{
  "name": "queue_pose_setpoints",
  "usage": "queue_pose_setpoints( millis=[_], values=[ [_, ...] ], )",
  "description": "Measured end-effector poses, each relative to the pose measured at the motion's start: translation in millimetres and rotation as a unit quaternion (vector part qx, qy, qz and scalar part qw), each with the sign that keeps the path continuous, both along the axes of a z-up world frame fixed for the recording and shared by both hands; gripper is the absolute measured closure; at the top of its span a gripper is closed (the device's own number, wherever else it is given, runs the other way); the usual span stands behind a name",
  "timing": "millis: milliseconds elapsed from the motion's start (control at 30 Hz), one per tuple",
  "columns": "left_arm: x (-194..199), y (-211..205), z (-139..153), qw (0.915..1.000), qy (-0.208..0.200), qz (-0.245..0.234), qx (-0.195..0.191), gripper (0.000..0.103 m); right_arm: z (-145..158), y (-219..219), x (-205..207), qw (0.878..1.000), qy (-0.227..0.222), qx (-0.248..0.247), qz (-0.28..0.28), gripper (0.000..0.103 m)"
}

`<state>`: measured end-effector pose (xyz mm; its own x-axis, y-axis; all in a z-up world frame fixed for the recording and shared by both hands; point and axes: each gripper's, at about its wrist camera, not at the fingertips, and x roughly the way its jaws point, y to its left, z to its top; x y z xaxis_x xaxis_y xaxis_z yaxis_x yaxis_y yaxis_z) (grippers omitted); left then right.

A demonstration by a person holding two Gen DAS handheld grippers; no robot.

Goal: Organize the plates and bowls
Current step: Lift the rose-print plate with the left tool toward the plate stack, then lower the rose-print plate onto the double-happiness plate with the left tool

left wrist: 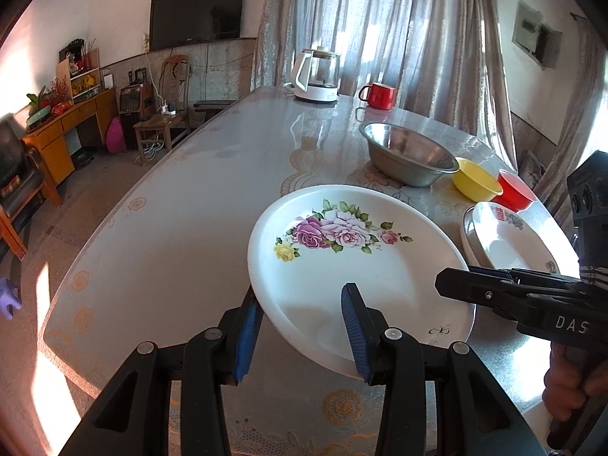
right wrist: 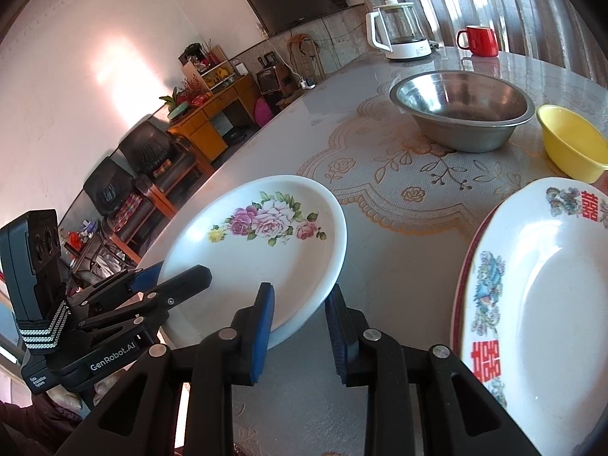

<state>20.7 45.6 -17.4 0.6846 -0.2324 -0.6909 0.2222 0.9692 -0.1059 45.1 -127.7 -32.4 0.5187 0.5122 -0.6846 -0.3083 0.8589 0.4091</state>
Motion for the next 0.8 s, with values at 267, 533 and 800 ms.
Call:
queue_pose_setpoints(
  millis=[267, 533, 800],
  values=[
    [0, -23, 15, 0.9993, -0.016, -0.032, -0.002, 0.061, 9, -21, -22, 0.999, -0.021, 0.004, -0.027, 0.076],
    [3, -63, 28, 0.9950, -0.032, -0.094, -0.002, 0.061, 26, -61, -43, 0.996, -0.038, 0.007, -0.081, 0.076],
    [4, -123, 30, 0.9850, -0.025, -0.171, -0.005, 0.060, 31, -116, -64, 0.987, -0.035, 0.000, -0.159, 0.076]
  ],
)
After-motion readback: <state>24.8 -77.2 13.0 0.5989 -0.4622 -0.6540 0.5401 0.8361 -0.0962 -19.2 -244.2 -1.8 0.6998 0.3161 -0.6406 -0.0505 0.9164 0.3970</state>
